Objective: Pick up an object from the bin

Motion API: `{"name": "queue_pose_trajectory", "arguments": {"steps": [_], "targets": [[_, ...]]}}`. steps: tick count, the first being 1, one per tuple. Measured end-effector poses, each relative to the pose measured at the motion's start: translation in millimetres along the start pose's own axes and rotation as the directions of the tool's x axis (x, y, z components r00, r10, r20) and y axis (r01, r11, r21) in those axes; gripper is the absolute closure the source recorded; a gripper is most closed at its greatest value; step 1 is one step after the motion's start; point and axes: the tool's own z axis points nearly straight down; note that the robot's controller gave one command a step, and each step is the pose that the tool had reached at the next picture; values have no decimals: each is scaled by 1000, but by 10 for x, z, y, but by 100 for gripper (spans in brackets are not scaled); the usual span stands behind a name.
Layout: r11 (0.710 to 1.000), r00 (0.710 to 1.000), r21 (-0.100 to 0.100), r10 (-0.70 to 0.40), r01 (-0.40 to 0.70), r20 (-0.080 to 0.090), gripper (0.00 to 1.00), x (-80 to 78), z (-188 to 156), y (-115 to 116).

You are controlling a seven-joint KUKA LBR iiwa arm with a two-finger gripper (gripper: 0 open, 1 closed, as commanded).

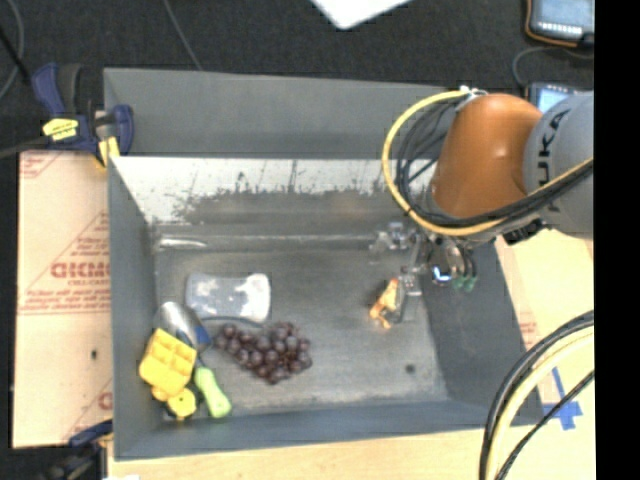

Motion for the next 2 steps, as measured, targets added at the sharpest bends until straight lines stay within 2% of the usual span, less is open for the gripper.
{"name": "queue_pose_trajectory", "arguments": {"steps": [1,2], "targets": [[1000,1000,-1,-9,9,2,0,-131,-75,0],[997,997,6,-77,77,18,0,41,-48,-104]]}}
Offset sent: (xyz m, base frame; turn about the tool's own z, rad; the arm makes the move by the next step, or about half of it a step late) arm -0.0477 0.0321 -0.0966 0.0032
